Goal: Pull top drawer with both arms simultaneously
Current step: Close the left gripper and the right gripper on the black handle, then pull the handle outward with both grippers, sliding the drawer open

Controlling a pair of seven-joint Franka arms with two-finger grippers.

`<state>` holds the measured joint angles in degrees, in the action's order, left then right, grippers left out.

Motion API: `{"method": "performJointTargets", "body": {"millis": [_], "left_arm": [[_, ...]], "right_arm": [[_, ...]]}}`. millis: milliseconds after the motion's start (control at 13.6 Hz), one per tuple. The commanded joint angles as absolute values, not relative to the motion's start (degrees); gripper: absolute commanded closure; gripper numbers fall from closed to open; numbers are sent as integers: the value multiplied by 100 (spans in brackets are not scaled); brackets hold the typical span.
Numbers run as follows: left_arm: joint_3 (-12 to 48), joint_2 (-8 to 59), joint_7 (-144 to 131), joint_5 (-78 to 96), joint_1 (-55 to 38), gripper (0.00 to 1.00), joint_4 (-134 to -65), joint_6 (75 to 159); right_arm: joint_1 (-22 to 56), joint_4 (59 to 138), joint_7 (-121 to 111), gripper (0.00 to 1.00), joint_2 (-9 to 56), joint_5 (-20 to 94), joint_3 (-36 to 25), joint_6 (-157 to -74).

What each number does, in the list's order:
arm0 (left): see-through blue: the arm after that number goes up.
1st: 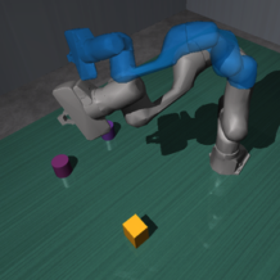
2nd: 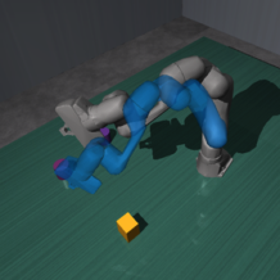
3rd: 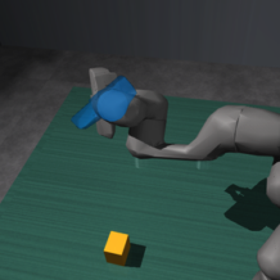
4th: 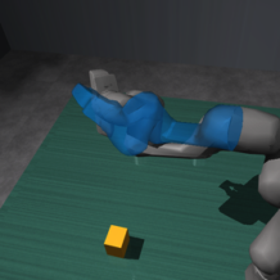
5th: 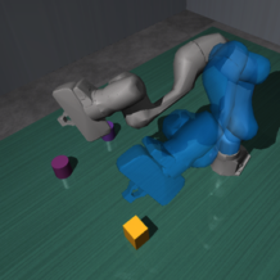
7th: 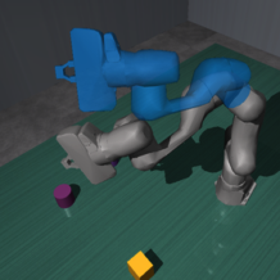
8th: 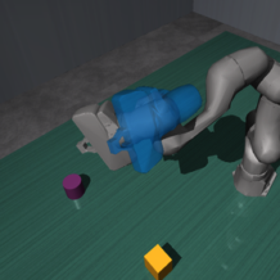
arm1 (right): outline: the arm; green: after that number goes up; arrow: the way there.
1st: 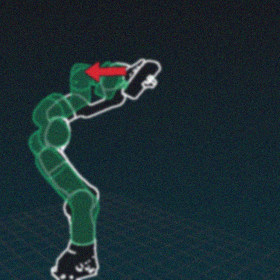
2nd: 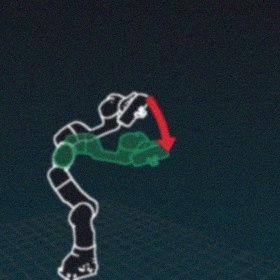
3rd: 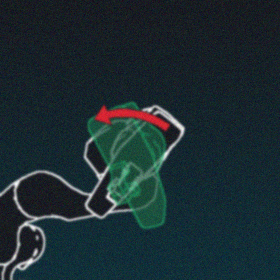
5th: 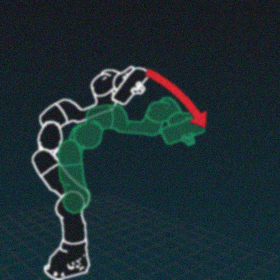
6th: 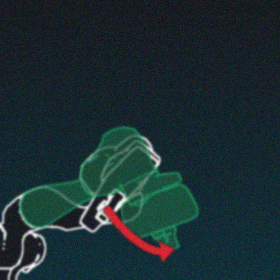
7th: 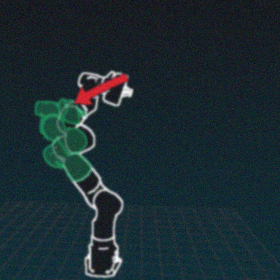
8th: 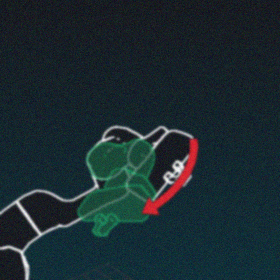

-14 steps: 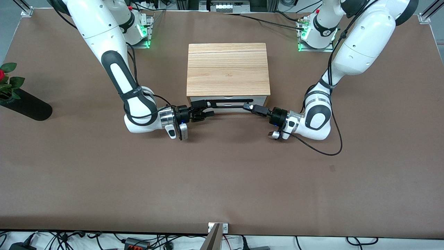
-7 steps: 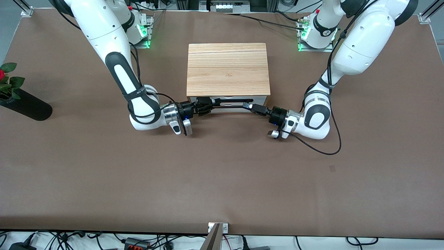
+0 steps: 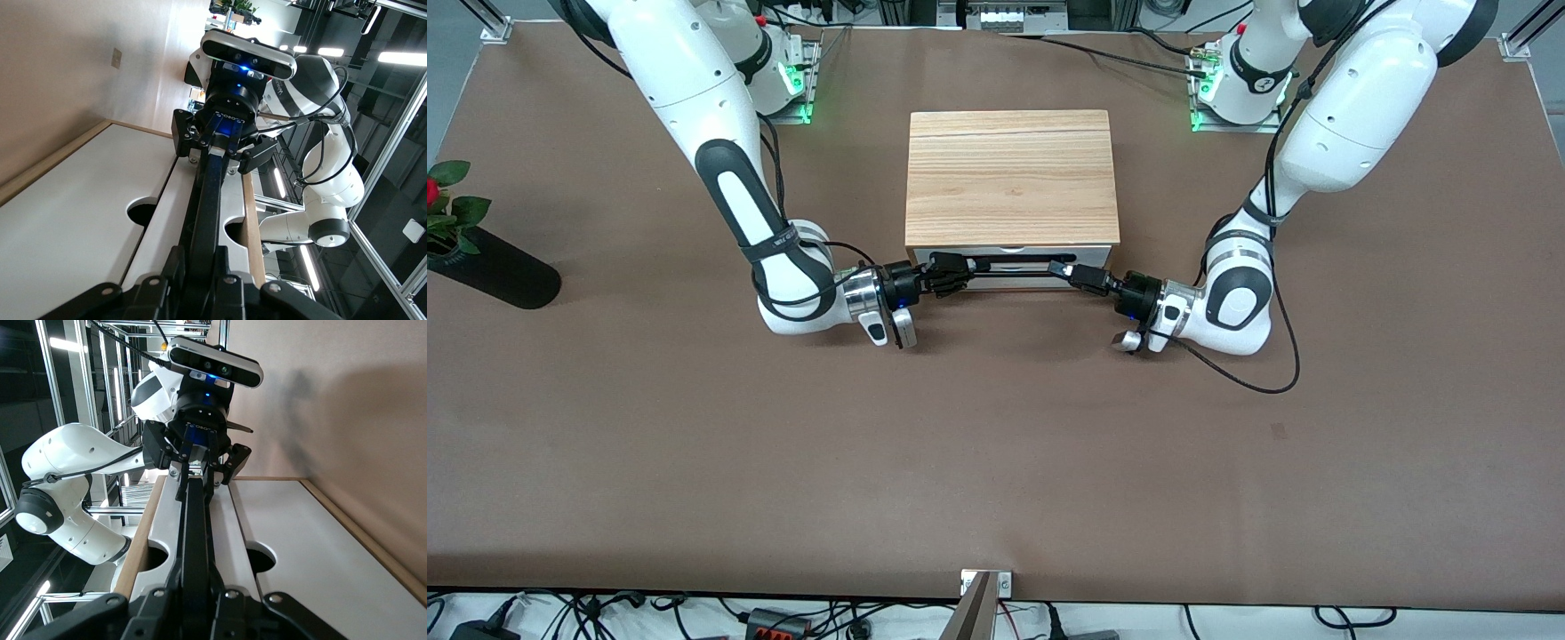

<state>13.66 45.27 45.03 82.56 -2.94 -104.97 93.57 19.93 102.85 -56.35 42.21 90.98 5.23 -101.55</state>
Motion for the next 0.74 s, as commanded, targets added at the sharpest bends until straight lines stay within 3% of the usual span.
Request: {"method": "performJointTargets", "body": {"millis": [0,662], "left_arm": [[1354,4474,4562,8411,-299,77,-10486,9334],[1301,4702,4623,8367,-246,81,-9924,9466]], "right_arm": [[1837,10380,-5774,97,4122,9158,554,-10072],[1872,10003,-5530,97,4315,9650,536,-10292]]}}
